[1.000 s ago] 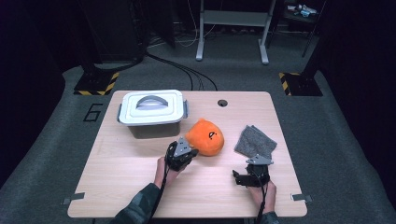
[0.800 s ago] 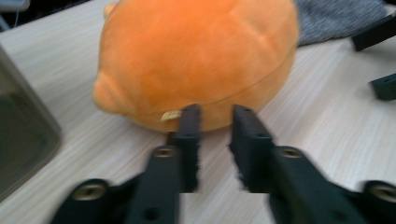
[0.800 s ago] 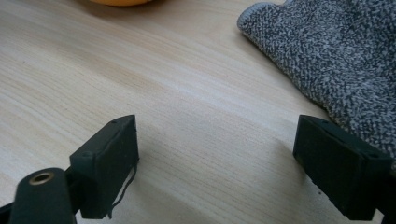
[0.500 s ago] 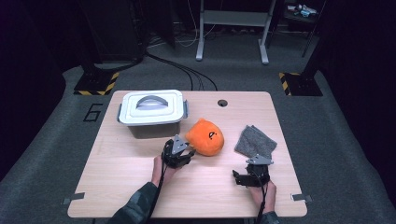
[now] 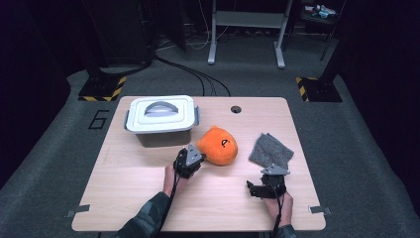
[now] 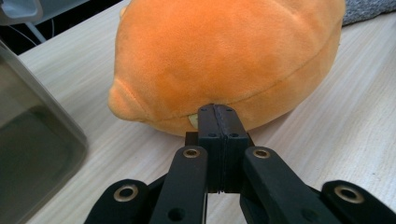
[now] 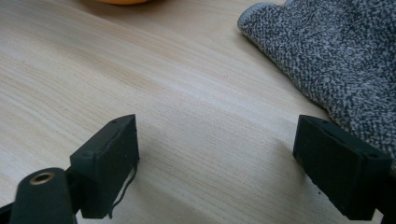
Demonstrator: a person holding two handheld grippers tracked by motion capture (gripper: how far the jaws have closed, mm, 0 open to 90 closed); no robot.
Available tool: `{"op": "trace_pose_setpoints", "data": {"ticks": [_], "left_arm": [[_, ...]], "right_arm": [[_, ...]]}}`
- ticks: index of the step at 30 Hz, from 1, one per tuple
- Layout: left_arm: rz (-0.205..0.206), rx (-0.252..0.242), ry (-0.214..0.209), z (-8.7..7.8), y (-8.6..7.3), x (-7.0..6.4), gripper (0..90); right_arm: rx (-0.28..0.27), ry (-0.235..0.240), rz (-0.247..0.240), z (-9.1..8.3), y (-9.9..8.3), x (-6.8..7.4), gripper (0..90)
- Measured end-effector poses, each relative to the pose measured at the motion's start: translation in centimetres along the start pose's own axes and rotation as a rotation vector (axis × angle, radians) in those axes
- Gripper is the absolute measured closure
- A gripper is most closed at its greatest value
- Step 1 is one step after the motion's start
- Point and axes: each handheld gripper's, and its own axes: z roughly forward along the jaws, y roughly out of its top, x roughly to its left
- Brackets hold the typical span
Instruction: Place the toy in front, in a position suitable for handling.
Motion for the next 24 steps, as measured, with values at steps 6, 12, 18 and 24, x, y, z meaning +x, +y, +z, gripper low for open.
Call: {"op": "trace_pose_setpoints", "data": {"ticks": [6, 12, 18, 24], "left_arm": [[-0.032, -0.011, -0.026, -0.4, -0.1, -0.1, 90.0], [-0.049, -0.017, -0.043, -0.6, -0.2, -0.7, 90.0], [-0.049, -0.023, -0.079, -0.9, 0.0, -1.6, 90.0], [-0.037, -0.032, -0.107, -1.2, 0.2, -2.7, 90.0]], "right_arm": [[-0.001, 0.002, 0.000, 0.0, 0.0, 0.0, 13.5], [-0.001, 0.001, 0.000, 0.0, 0.0, 0.0, 13.5], [-0.001, 0.002, 0.000, 0.0, 0.0, 0.0, 13.5], [-0.001, 0.003, 0.001, 0.0, 0.0, 0.0, 13.6]]}}
